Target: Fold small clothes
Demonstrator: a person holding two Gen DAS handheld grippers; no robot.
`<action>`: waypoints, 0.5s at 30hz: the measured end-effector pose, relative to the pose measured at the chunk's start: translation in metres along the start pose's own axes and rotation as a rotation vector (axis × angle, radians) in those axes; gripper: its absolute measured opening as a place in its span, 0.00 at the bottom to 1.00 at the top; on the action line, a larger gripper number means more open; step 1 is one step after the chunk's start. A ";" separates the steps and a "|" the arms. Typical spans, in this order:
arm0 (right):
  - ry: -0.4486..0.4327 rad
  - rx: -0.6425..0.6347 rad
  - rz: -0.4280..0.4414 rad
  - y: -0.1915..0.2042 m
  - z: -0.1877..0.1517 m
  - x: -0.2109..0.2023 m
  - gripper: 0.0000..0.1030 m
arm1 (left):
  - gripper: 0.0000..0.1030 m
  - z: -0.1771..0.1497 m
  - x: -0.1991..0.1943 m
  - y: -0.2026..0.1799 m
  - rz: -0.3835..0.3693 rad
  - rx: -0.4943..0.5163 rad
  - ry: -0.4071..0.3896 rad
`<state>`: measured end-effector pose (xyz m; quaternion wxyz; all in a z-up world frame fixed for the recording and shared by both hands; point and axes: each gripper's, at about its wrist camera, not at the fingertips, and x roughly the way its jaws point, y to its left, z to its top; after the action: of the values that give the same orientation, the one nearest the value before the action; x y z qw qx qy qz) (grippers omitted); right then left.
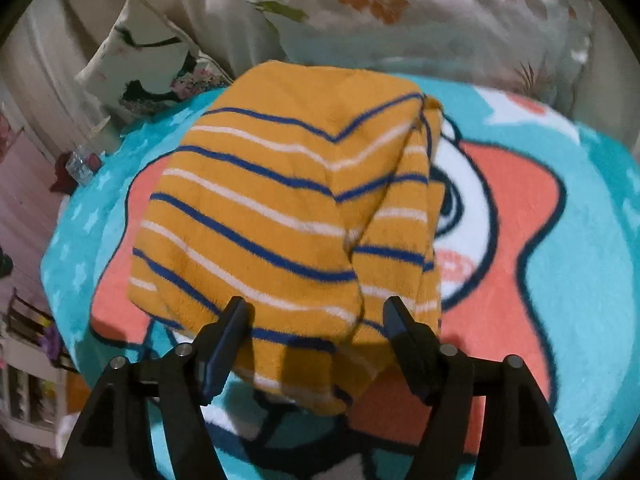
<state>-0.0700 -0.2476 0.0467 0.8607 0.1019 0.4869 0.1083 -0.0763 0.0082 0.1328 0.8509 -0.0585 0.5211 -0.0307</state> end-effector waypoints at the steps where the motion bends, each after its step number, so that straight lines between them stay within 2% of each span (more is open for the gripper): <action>1: -0.002 0.010 0.004 -0.001 0.000 -0.003 0.71 | 1.00 -0.001 -0.001 0.000 -0.002 0.000 -0.002; 7: 0.000 0.031 -0.041 -0.004 -0.008 -0.016 0.73 | 1.00 -0.005 -0.014 -0.002 0.000 0.021 -0.059; 12: 0.000 0.073 -0.070 -0.011 -0.017 -0.028 0.73 | 1.00 -0.006 -0.044 -0.003 0.021 0.077 -0.210; 14: 0.000 0.092 -0.093 -0.012 -0.019 -0.033 0.73 | 1.00 0.001 -0.058 0.001 0.040 0.093 -0.291; 15: -0.002 0.101 -0.100 -0.013 -0.019 -0.035 0.73 | 1.00 0.005 -0.067 0.004 0.059 0.104 -0.357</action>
<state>-0.1024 -0.2688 0.0620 0.8592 0.1207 0.4955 0.0404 -0.1023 0.0200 0.1943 0.9323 -0.0035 0.3609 -0.0217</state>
